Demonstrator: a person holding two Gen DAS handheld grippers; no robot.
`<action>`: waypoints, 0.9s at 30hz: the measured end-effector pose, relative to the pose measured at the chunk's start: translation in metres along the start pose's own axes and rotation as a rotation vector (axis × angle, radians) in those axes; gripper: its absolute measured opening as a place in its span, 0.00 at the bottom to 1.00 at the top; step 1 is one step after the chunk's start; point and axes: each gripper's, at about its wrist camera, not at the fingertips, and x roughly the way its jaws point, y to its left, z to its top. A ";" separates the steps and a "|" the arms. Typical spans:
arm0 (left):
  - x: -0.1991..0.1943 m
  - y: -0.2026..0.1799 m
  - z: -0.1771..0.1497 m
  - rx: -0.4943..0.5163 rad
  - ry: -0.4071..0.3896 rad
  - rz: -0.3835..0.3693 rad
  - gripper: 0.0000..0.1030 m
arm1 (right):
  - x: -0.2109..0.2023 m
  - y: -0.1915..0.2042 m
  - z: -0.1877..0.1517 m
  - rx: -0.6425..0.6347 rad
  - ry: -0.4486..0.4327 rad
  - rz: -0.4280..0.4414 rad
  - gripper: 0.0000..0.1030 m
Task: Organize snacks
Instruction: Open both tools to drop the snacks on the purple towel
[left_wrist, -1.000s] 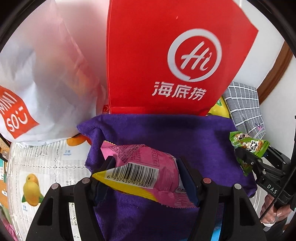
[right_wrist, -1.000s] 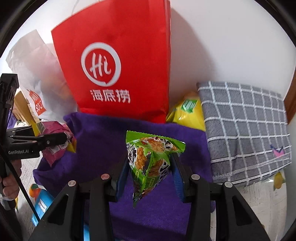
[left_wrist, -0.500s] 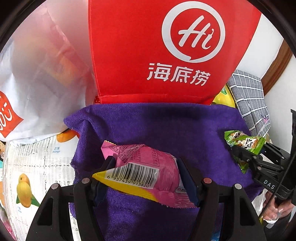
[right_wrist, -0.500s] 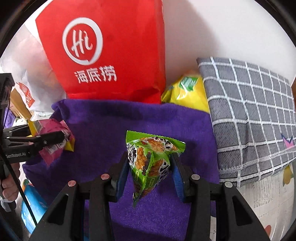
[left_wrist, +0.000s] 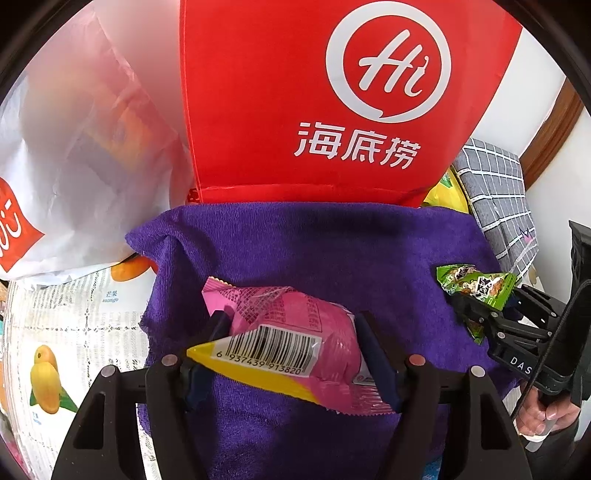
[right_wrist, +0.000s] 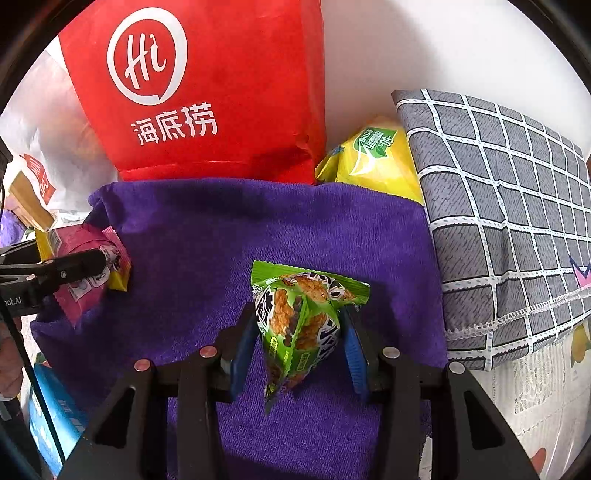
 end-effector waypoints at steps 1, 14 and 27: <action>0.000 0.000 0.000 0.002 0.003 -0.001 0.69 | 0.000 0.001 0.000 -0.005 0.002 -0.003 0.44; -0.026 -0.006 -0.007 0.018 -0.001 0.031 0.81 | -0.037 0.031 0.012 -0.111 -0.066 -0.065 0.71; -0.116 -0.020 -0.047 0.029 -0.078 -0.005 0.81 | -0.149 0.045 -0.016 -0.019 -0.199 -0.046 0.74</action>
